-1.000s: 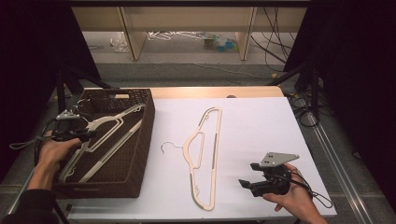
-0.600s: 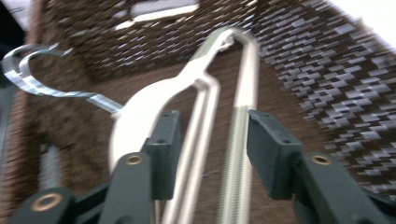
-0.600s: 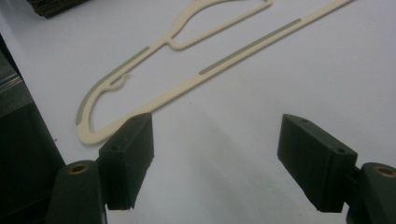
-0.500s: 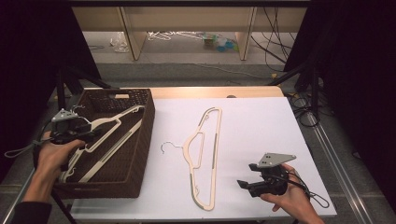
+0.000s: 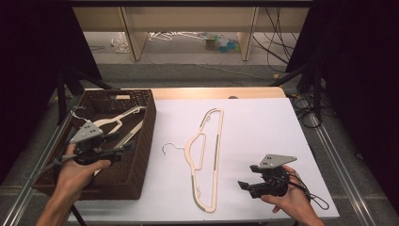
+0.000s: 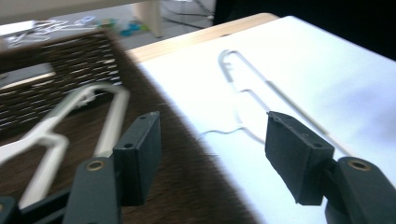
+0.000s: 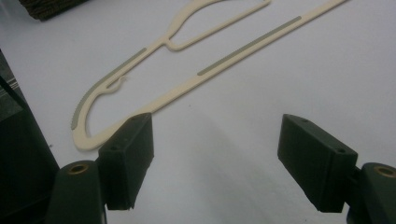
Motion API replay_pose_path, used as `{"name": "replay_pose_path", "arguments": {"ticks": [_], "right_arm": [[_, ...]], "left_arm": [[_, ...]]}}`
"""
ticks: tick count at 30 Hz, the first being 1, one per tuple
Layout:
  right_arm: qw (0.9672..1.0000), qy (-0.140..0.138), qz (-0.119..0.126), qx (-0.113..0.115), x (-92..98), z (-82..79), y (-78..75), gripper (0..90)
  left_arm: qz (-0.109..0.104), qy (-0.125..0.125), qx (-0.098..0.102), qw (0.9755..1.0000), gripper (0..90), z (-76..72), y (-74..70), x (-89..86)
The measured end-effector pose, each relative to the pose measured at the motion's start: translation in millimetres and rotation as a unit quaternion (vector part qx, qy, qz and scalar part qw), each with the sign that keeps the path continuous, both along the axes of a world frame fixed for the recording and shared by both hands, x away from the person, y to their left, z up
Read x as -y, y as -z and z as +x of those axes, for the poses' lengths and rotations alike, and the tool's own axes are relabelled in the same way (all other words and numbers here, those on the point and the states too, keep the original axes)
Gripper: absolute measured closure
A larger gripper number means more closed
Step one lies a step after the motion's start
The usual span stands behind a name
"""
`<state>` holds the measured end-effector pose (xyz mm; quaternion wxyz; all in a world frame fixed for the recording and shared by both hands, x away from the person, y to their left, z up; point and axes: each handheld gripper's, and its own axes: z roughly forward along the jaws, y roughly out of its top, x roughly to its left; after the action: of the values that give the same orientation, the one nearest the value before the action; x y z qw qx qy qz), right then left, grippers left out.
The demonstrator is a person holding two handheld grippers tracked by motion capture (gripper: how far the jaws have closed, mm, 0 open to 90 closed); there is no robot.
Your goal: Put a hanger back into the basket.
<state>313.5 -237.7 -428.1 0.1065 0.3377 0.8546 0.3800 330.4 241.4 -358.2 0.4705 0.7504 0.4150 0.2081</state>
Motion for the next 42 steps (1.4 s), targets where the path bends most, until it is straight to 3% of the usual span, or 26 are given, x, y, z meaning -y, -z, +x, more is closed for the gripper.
{"name": "replay_pose_path", "arguments": {"ticks": [3, 6, 7, 11, 15, 22, 27, 32, 35, 40, 42], "right_arm": [[1.0, 0.006, 0.003, -0.001, 3.4, 1.9, 1.1, 27.8], [0.9999, 0.01, 0.007, -0.001, 5.5, 3.6, 2.3, 27.7], [0.9999, 0.01, 0.008, -0.001, 5.9, 4.0, 2.7, 27.7], [0.9998, 0.014, 0.011, 0.0, 7.0, 4.9, 4.1, 27.8], [0.9998, 0.016, 0.011, 0.0, 6.7, 4.4, 4.0, 27.7], [0.9998, 0.015, 0.011, 0.002, 5.0, 3.6, 3.4, 27.7], [0.9998, 0.018, 0.009, 0.0, 4.9, 3.7, 4.6, 27.6], [0.9998, 0.018, 0.007, 0.004, 3.7, 5.0, 7.0, 27.5], [0.9997, 0.023, 0.004, -0.003, 1.0, 6.9, 8.3, 27.5], [0.9986, 0.051, -0.001, -0.009, -12.6, 17.3, 13.4, 27.4], [0.9981, 0.057, -0.018, -0.016, -24.9, 25.9, 17.1, 27.4]], "left_arm": [[-0.007, 0.033, 0.007, 0.9994, 33.3, -13.1, 5.0, 26.6], [-0.008, 0.051, 0.011, 0.9986, 32.4, -19.9, 8.7, 39.6], [-0.01, 0.064, 0.011, 0.9978, 31.9, -27.3, 13.5, 52.4], [-0.014, 0.085, 0.012, 0.9962, 29.5, -37.6, 22.7, 68.7], [-0.001, 0.107, 0.019, 0.994, 26.5, -49.9, 37.5, 89.3], [0.005, 0.124, 0.015, 0.9922, 20.6, -54.8, 57.9, 100.1], [0.01, 0.116, 0.027, 0.9928, 16.9, -55.2, 63.5, 97.4], [-0.007, 0.105, 0.027, 0.9941, 16.7, -56.3, 68.5, 94.9], [-0.001, 0.104, 0.022, 0.9943, 16.6, -57.5, 72.1, 95.5], [0.004, 0.104, 0.018, 0.9944, 16.6, -58.7, 76.9, 96.5], [0.005, 0.104, 0.019, 0.9944, 16.7, -59.1, 76.8, 96.0]]}}
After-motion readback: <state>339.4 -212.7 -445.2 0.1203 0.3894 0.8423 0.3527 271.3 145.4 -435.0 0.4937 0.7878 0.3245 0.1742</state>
